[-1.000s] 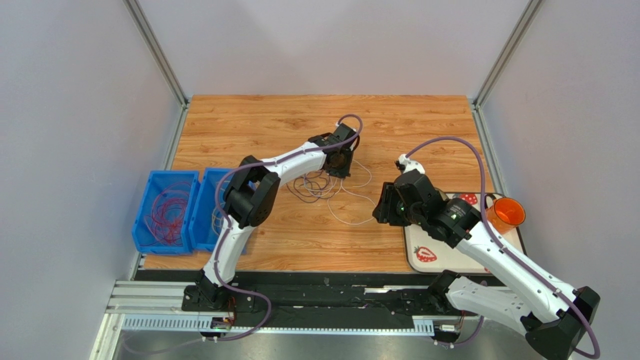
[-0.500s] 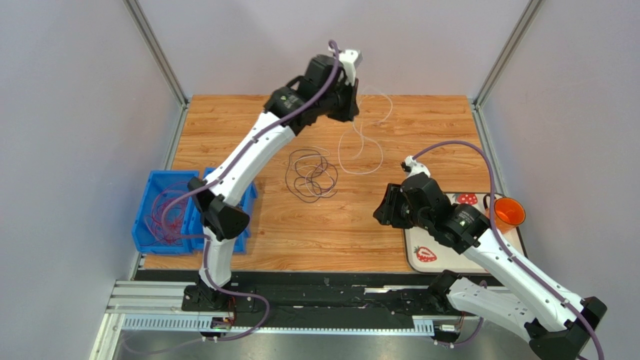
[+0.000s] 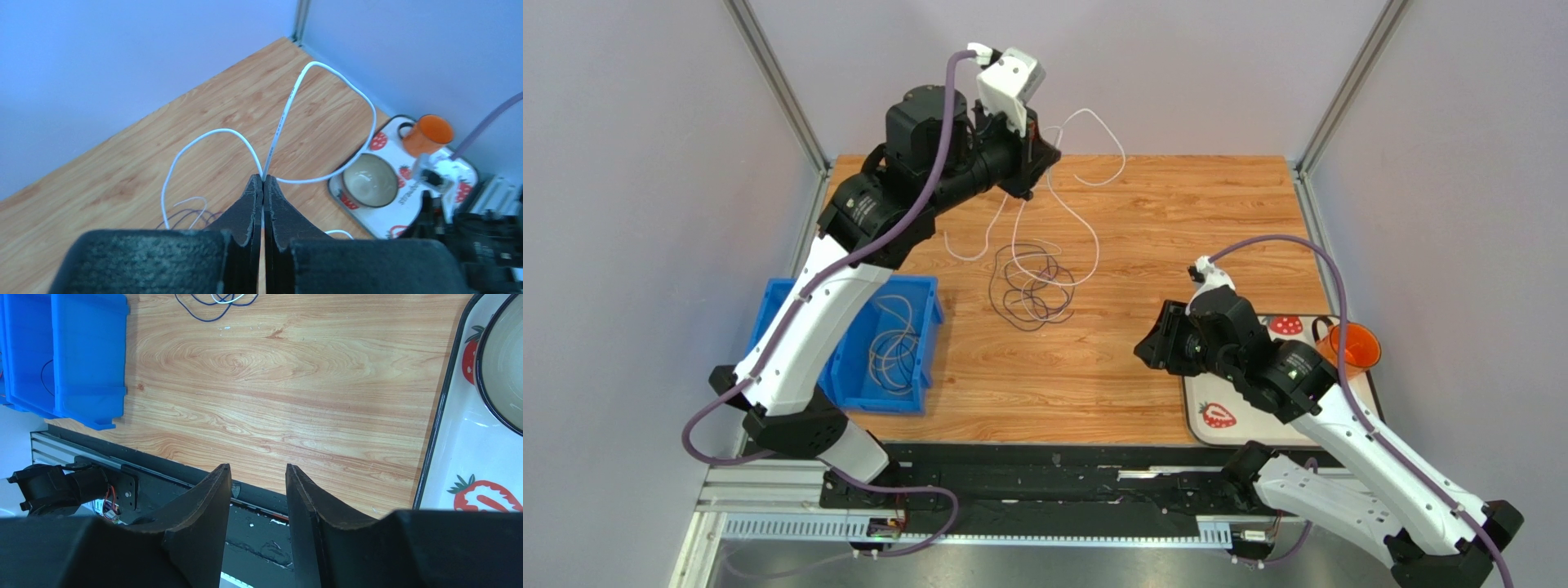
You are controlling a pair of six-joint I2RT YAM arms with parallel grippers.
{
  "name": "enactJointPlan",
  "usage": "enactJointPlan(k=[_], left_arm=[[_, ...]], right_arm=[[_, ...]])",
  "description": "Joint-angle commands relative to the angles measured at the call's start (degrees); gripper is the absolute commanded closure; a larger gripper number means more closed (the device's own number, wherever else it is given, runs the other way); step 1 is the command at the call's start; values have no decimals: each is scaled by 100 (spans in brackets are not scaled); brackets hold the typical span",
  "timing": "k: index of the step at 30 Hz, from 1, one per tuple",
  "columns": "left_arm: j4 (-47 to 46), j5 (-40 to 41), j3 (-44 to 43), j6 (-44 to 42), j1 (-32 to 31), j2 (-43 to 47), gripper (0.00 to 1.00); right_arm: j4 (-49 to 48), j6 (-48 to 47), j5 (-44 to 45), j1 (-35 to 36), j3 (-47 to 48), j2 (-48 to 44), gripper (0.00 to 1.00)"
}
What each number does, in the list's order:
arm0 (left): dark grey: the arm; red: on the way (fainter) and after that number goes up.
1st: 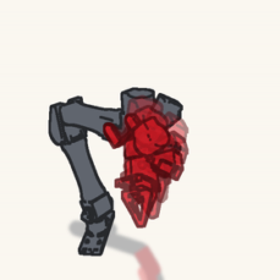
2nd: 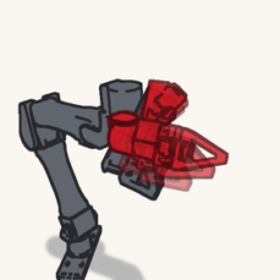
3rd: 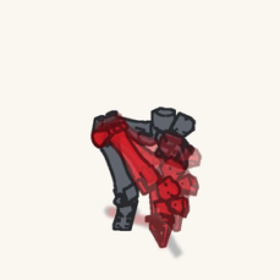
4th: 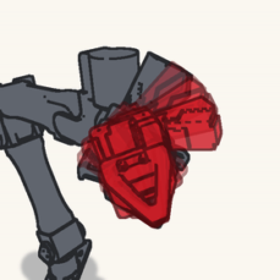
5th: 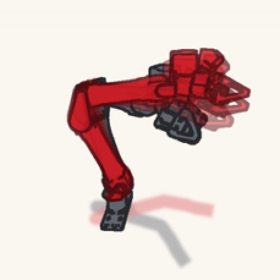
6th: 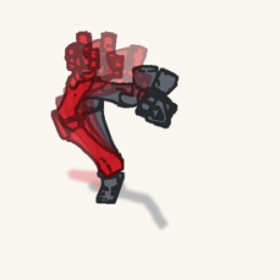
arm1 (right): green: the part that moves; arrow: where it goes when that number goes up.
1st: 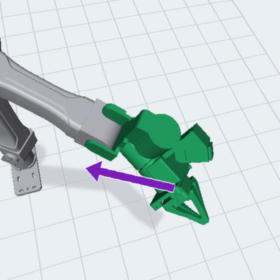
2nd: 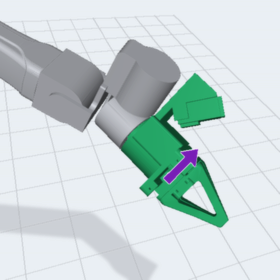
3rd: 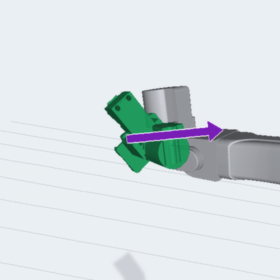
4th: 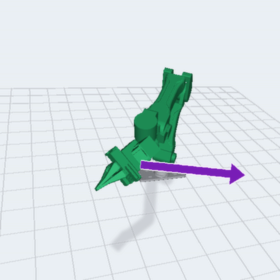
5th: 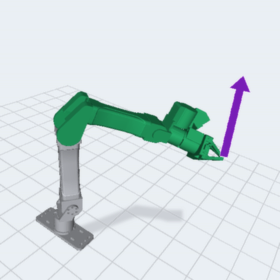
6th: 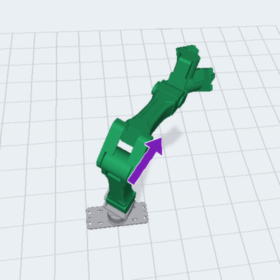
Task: Untangle the cables
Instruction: Pick up the cable at the center of the board, then place the cable in the bin.
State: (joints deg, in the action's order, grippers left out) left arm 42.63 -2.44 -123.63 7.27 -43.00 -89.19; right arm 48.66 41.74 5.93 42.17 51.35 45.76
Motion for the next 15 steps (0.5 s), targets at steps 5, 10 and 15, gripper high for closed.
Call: enactJointPlan(k=[5, 10, 15], left_arm=[[333, 1964, 1253, -498, 29, 1069, 100], [693, 3485, 1930, -112, 239, 1728, 100], [1018, 4565, 2553, 432, 459, 2247, 100]], right_arm=[[29, 72, 22, -16, -73, -181, 59], [-32, 107, -66, -16, -64, -32, 59], [-129, 107, -207, -16, 76, 161, 60]])
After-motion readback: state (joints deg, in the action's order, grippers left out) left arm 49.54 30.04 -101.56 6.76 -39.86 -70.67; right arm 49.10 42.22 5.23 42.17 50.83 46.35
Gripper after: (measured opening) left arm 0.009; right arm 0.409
